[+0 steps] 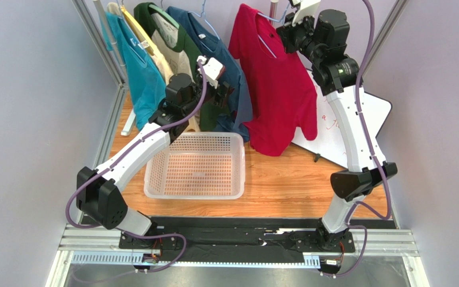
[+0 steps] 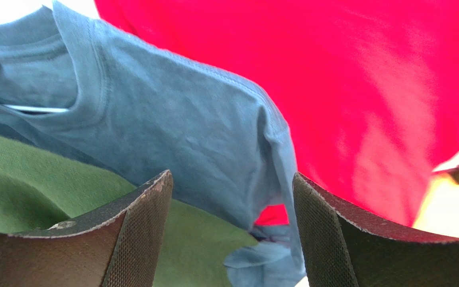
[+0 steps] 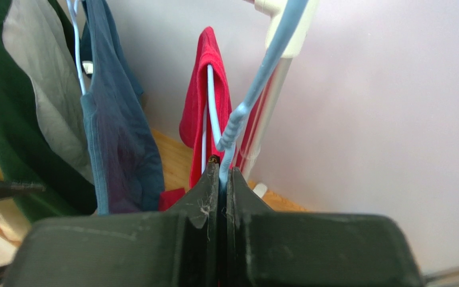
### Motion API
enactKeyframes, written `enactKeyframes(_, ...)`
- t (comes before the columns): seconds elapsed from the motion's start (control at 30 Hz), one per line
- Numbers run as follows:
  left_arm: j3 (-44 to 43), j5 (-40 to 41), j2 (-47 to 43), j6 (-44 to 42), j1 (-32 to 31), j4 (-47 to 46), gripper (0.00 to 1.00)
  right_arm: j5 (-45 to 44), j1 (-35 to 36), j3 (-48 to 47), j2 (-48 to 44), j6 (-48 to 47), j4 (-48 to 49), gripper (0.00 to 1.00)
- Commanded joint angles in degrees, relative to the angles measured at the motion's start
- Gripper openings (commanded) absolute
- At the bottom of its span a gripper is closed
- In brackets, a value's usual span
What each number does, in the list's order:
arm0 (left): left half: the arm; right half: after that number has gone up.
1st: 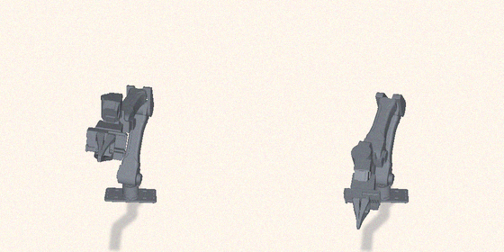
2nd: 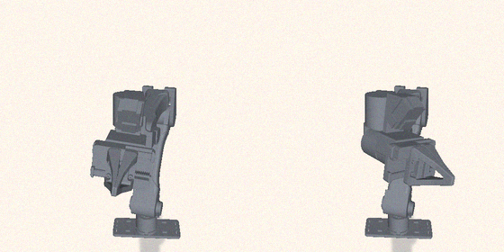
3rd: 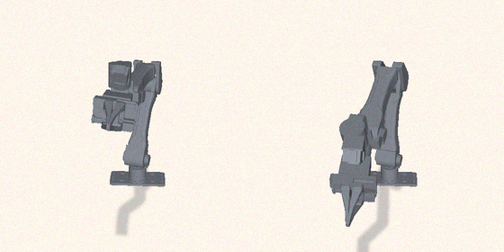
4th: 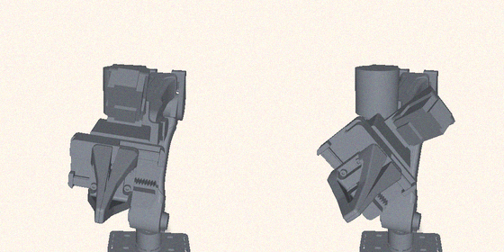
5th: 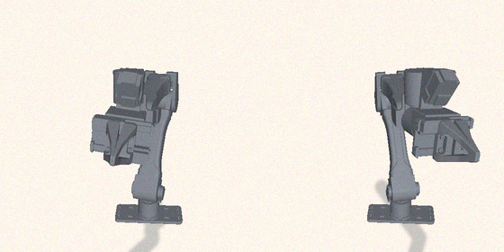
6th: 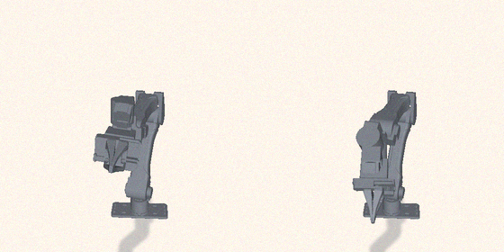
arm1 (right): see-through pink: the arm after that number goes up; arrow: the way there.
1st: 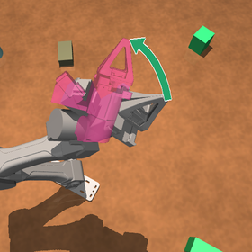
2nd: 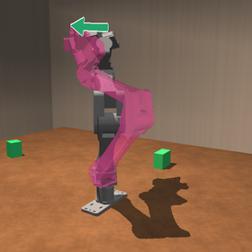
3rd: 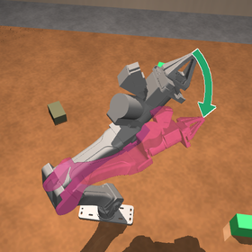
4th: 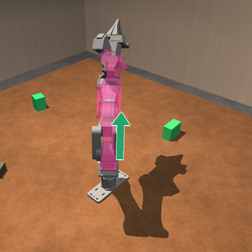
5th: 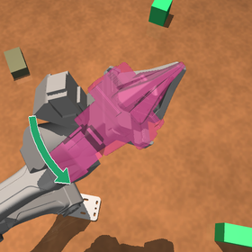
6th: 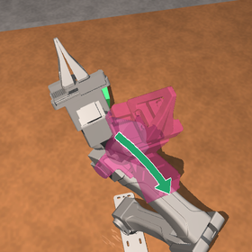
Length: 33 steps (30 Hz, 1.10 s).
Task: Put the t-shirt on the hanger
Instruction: Place the hanger at the clothesline.
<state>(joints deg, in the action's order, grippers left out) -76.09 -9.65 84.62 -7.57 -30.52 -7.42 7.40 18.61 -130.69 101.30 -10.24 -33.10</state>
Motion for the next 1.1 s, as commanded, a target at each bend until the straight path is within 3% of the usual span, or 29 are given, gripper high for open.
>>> enactKeyframes(0.0, 0.4, -2.1, -4.1, 3.7, 0.3, 2.1, 0.79, 1.7, 0.2, -8.9, 3.8, -1.0, 11.7, 0.00)
enactKeyframes(0.6, 6.7, -4.0, -10.7, 6.7, 1.3, 5.0, 0.80, -0.1, 2.2, -18.1, 20.5, -3.9, 19.5, 0.00)
enactKeyframes(0.93, 7.5, -4.6, -12.0, 7.2, 2.1, 6.6, 0.81, -2.7, 2.3, -19.8, 24.7, -1.3, 20.3, 0.00)
enactKeyframes(0.97, 7.5, -4.7, -12.1, 7.2, 2.3, 6.6, 0.81, -2.5, 2.2, -19.4, 24.6, -1.3, 20.2, 0.02)
enactKeyframes(1.07, 6.8, -6.4, -12.2, 9.2, 3.1, 7.2, 0.82, -1.6, 2.5, -18.1, 22.8, -1.4, 20.0, 0.44)
